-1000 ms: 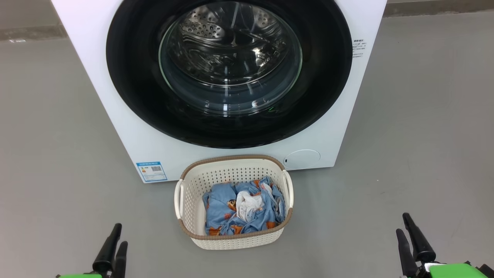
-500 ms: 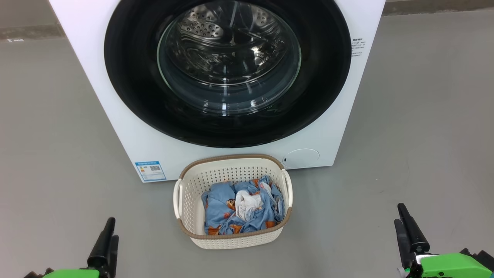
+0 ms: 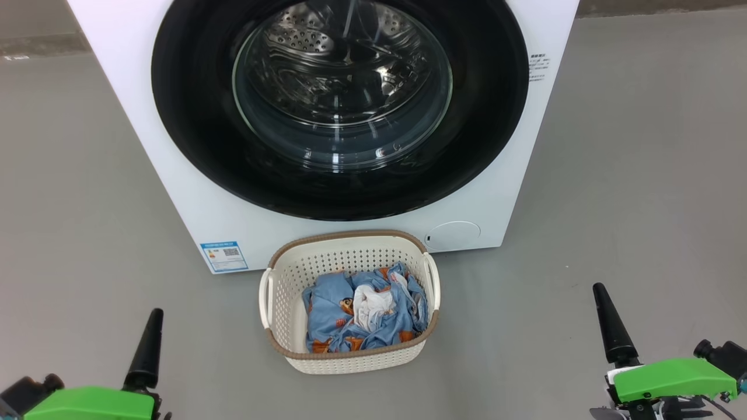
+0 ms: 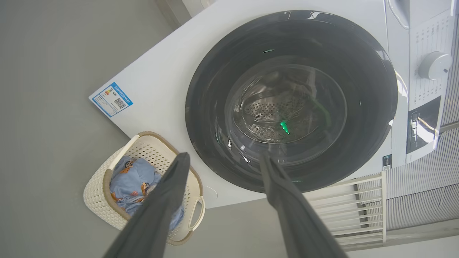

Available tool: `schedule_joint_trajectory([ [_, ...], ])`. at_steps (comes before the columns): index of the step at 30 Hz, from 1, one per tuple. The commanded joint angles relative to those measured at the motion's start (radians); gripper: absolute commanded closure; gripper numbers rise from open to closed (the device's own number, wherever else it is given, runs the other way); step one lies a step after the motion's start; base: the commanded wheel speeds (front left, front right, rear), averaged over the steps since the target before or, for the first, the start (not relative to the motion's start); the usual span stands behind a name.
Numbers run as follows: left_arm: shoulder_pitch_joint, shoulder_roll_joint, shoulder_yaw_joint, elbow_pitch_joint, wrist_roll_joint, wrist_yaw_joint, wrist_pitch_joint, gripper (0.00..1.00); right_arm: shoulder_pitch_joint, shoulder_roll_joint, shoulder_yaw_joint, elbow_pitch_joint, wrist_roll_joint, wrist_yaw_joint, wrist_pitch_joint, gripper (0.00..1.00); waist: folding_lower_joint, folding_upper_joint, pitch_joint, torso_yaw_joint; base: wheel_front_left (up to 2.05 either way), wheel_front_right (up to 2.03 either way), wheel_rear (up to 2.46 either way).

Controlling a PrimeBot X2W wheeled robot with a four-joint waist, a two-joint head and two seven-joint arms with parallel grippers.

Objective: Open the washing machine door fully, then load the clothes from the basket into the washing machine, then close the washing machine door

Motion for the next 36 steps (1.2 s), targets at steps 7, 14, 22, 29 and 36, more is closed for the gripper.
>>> schedule_joint_trajectory([
  [7, -0.059, 0.058, -0.005, -0.054, 0.121, -0.001, -0.032, 0.00, -0.062, -0.009, 0.030, -0.044, -0.147, 0.001, -0.030, 0.00, -0.0001, 0.0000, 0.003, -0.004, 0.00, 0.00, 0.00],
  [14, -0.059, 0.078, -0.020, -0.066, 0.196, -0.002, -0.050, 0.00, -0.068, -0.010, 0.037, -0.049, -0.235, 0.001, -0.048, 0.00, -0.0001, 0.0000, 0.003, -0.006, 0.00, 0.00, 0.00],
  [22, -0.057, 0.106, -0.040, -0.080, 0.295, -0.002, -0.074, 0.00, -0.073, -0.012, 0.045, -0.054, -0.362, 0.001, -0.071, 0.00, -0.0001, 0.0000, 0.005, -0.008, 0.00, 0.00, 0.00],
  [29, -0.058, 0.126, -0.050, -0.091, 0.378, -0.002, -0.095, 0.00, -0.079, -0.013, 0.046, -0.062, -0.462, 0.001, -0.092, 0.00, -0.0001, 0.0000, 0.005, -0.010, 0.00, 0.00, 0.00],
  [36, -0.052, 0.146, -0.060, -0.103, 0.460, -0.002, -0.118, 0.00, -0.083, -0.014, 0.048, -0.065, -0.548, 0.001, -0.115, 0.00, -0.0001, 0.0000, 0.007, -0.012, 0.00, 0.00, 0.00],
])
